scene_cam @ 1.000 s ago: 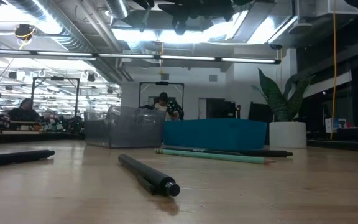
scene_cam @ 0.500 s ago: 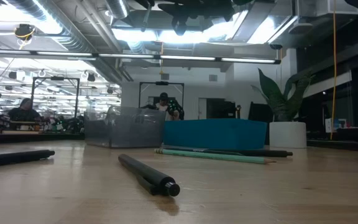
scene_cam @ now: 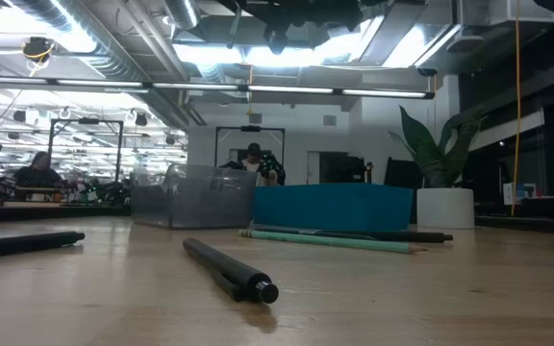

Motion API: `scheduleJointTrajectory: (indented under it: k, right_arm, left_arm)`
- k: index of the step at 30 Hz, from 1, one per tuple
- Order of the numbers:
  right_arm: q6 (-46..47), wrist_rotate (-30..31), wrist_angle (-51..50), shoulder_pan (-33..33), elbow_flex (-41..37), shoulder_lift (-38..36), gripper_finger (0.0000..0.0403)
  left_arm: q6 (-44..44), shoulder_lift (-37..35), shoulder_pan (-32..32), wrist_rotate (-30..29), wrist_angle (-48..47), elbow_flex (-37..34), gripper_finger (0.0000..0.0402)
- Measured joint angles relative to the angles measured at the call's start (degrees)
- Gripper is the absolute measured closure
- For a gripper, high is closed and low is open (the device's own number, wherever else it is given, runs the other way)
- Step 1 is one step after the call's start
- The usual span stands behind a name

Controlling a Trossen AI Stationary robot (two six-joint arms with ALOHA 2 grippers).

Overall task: Sort pens & pencils
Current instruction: Put the light blue pencil into the blue bin

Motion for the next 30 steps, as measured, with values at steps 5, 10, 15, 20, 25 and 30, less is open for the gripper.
scheduleJointTrajectory:
  k: [5, 10, 15, 20, 25, 30]
  right_arm:
    - [0.0, -0.01, 0.0, 0.14, 0.0, 0.0, 0.0299]
    - [0.14, 0.16, 0.0, 0.12, 0.0, 0.0, 0.0299]
    - [0.35, 1.4, -0.36, -1.51, 0.0, 0.0, 0.0299]
    - [0.31, 1.43, -2.43, -3.0, 0.0, 0.0, 0.0299]
    - [0.39, -0.17, -3.63, -3.48, 0.0, 0.0, 0.0299]
    - [0.35, -0.62, -4.44, -3.42, 0.0, 0.0, 0.0299]
  left_arm:
    - [0.0, 0.01, -0.01, 0.01, 0.11, 0.0, 0.0363]
    - [0.01, 0.01, -0.02, 0.01, 0.11, 0.0, 0.0363]
    - [0.02, -0.01, -0.02, 0.03, 0.11, 0.0, 0.0363]
    - [0.02, 0.01, 0.02, 0.03, 0.09, 0.0, 0.0363]
    - [0.02, -0.01, 0.55, 0.12, -0.39, 0.0, 0.0363]
    - [0.02, -0.01, 1.99, 2.3, -1.52, 0.0, 0.0363]
